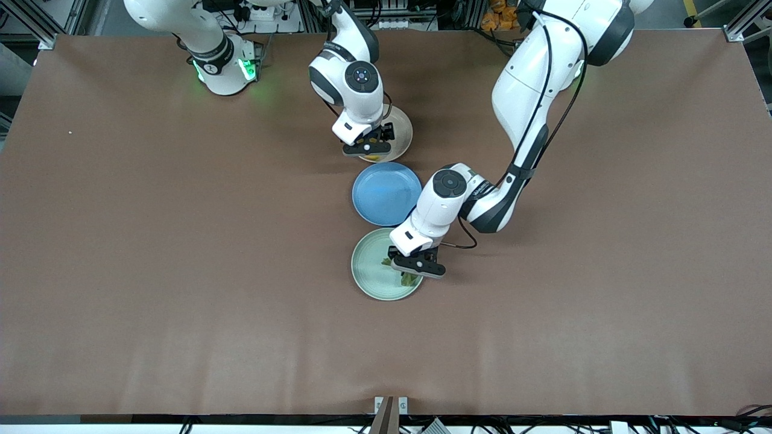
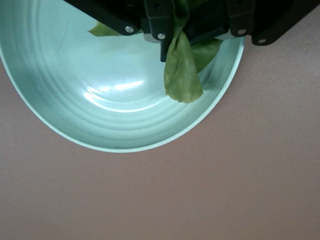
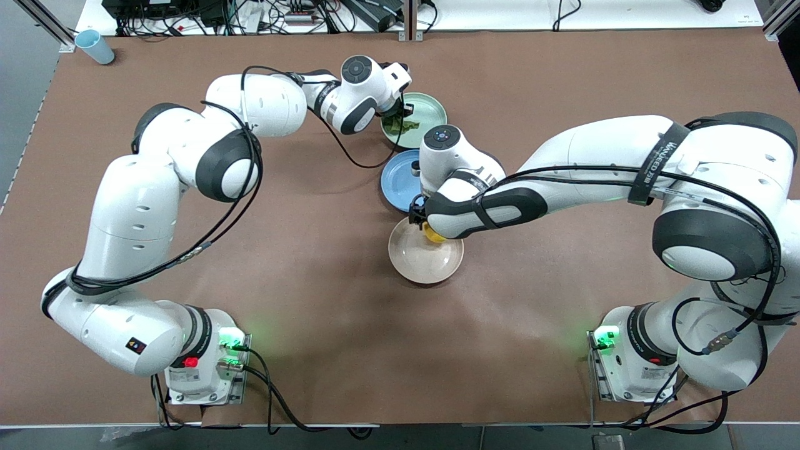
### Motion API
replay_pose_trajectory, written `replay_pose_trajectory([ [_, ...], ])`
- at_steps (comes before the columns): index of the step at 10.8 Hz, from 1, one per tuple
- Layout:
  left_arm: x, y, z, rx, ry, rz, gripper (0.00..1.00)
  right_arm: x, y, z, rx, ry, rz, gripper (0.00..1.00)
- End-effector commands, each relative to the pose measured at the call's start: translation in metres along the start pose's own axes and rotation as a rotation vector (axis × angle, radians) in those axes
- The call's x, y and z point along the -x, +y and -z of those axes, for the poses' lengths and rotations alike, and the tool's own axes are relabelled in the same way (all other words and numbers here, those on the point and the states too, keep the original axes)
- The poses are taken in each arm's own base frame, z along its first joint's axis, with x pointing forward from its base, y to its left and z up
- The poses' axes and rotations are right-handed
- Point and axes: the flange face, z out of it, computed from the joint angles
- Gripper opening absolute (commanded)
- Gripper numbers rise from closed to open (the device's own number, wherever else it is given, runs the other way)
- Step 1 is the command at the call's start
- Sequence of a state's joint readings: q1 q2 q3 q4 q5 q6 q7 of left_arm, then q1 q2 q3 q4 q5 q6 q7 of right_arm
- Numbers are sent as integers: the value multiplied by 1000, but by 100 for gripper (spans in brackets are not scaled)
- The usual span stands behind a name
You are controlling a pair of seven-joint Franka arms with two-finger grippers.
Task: Pick lemon and lettuce from plates
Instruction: 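Lift the lettuce with the left gripper while the right gripper lifts the lemon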
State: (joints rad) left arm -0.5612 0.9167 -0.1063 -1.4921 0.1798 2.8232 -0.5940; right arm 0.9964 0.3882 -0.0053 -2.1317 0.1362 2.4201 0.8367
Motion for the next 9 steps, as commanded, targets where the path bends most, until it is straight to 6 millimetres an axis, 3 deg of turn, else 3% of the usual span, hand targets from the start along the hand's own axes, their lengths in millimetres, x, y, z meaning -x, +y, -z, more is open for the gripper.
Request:
replay_pose_trajectory([
  [1,-8,-7,17,-76,-45,0,0,0,-6,-11,1,24,-13,40],
  [2,-12,-5,25,-86,-56,1,0,1,-7,-16,2,25,-14,12],
  [3,-15,-4,32,-96,-63,3,0,1,-8,-16,-6,32,-14,0],
  [7,-29,4,55,-78,-42,18,0,-5,-6,3,-27,47,-41,0],
  [9,-51,0,95,-101,-38,35,0,-18,5,26,-34,58,-69,0],
])
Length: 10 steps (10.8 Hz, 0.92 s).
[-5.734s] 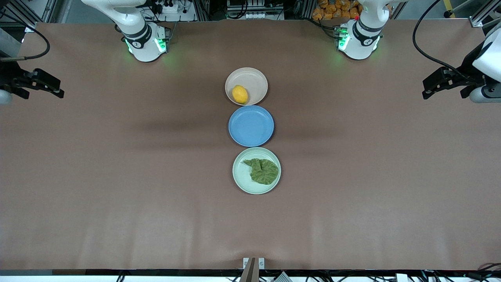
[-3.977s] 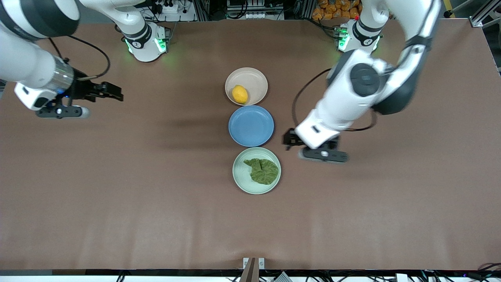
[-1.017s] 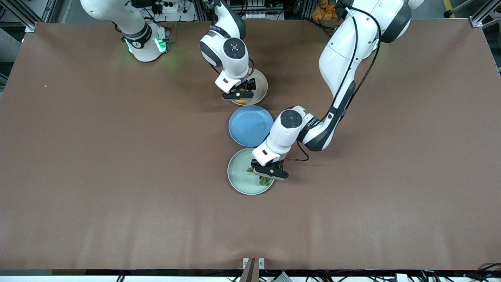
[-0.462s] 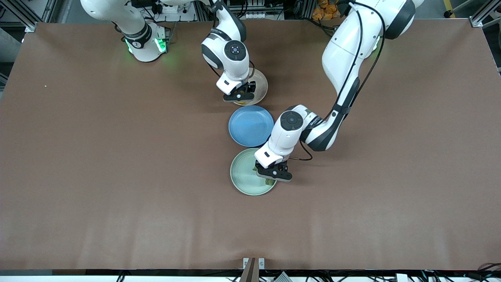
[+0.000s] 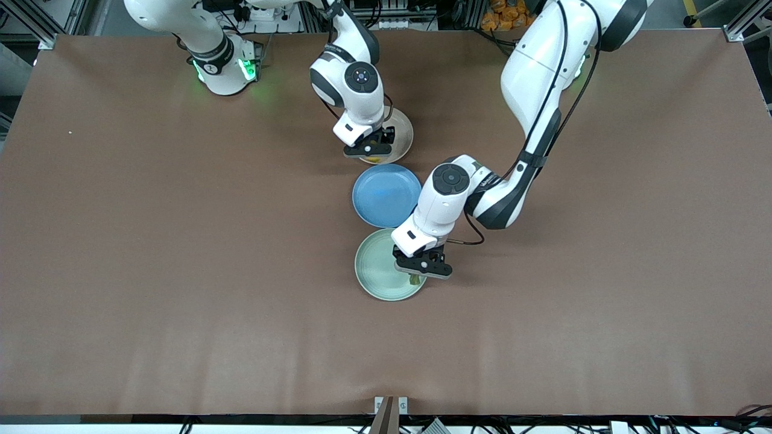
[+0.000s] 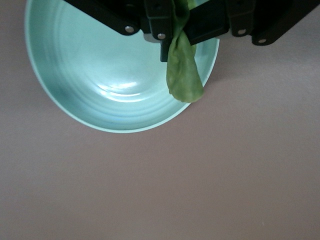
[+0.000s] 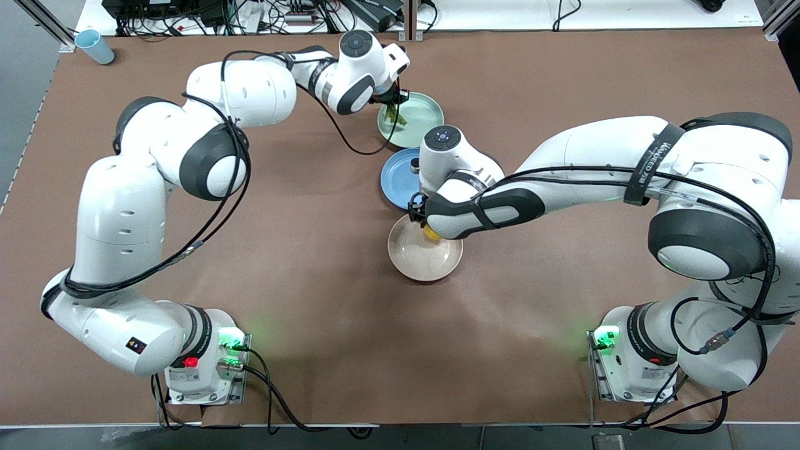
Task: Pick lemon and lettuce from plates
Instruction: 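Lift the lettuce with the left gripper while the right gripper lifts the lemon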
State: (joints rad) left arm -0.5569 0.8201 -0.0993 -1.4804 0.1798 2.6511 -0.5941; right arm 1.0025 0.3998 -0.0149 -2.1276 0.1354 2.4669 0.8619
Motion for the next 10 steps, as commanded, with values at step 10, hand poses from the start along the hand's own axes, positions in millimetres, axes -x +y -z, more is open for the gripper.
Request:
replay_pose_trajectory([
  [10,-73,-270,91,-84,-266,102,0,-132,124,89,27,169,-261,0],
])
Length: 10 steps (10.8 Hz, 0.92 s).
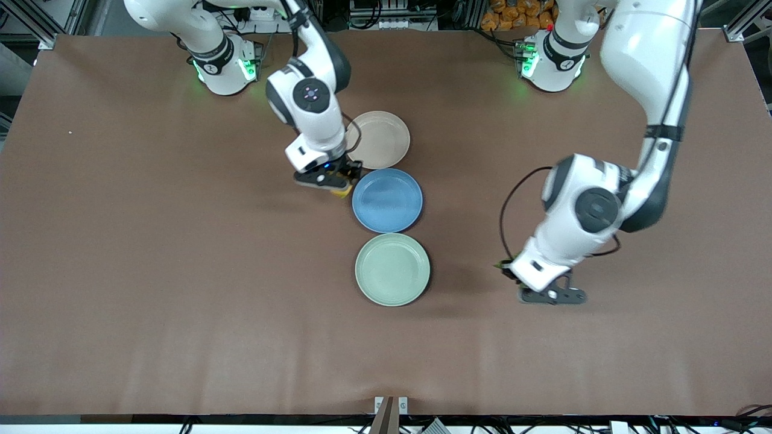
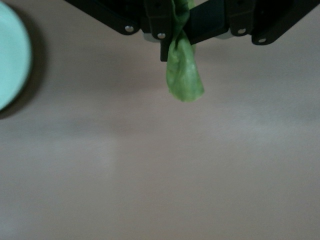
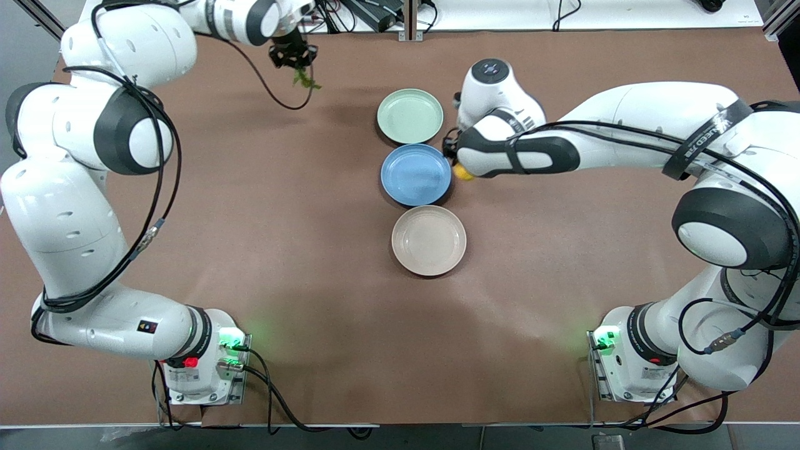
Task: Pick lemon and lettuce from plates
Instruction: 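Carry the lettuce with the left gripper while the right gripper carries the lemon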
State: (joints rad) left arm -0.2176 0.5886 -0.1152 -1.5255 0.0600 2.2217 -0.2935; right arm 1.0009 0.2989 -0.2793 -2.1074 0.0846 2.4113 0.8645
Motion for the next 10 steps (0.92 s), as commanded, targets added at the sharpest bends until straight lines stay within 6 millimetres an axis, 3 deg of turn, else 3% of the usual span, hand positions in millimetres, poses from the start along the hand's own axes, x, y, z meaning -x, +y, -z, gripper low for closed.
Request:
replay_pose_trajectory([
  [1,-4,-62,-43,35,-73,-12,0,-45,41,8,40,57,-76,0],
  [2,0,-65,-57,32,-96,-13,0,-56,51,9,46,61,-90,0],
  [4,3,-92,-92,27,-138,24,0,-76,72,6,54,58,-95,0],
  [6,5,-93,-104,29,-153,29,2,-103,106,4,62,47,-50,0],
  [8,8,-96,-121,30,-165,34,13,-122,136,1,72,36,-4,0],
  [10,7,-96,-118,30,-159,34,64,-148,188,-4,80,17,55,0],
])
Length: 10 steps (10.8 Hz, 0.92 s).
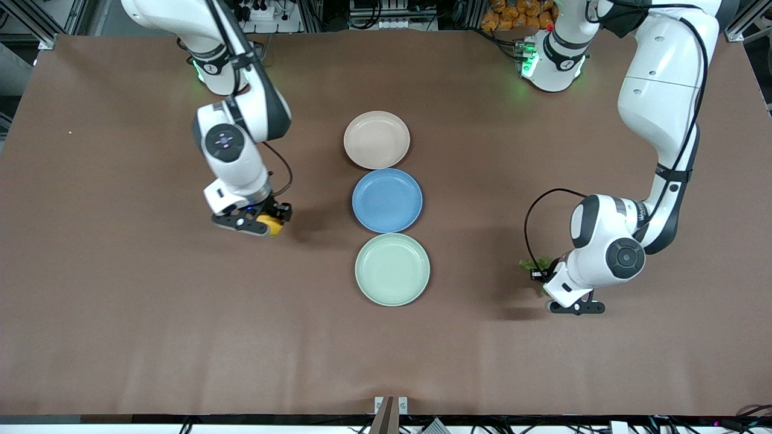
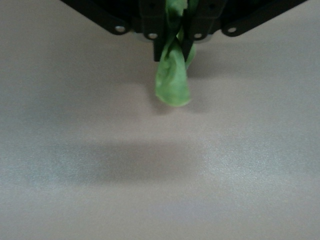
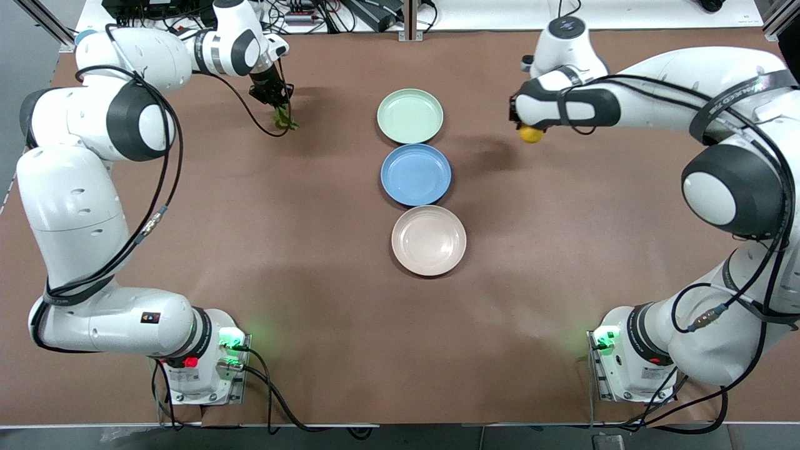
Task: Pick lemon and lettuce from plates
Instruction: 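Carry the lettuce with the left gripper while the right gripper carries the lemon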
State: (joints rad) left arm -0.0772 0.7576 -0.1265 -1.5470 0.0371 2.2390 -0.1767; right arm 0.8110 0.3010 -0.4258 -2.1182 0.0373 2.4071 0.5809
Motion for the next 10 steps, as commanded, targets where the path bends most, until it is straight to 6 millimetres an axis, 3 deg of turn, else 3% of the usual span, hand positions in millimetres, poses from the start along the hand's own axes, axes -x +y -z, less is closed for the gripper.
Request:
replay_pose_trajectory([
  [1,-3,-2,8,27,16,-1,100,-29,64,-10,7,-21,87,0],
  [3,-5,-3,26,27,36,-1,100,-49,106,-18,9,-27,125,0],
  [5,-4,-10,62,16,48,6,100,-66,148,-30,12,-17,176,0],
  [6,-4,-20,83,12,60,16,100,-71,162,-39,8,-19,191,0],
  [9,-4,-59,120,4,85,-24,100,-86,202,-69,-69,-11,257,0],
  [10,-1,-59,138,0,96,-26,100,-90,211,-77,-88,-12,272,0],
])
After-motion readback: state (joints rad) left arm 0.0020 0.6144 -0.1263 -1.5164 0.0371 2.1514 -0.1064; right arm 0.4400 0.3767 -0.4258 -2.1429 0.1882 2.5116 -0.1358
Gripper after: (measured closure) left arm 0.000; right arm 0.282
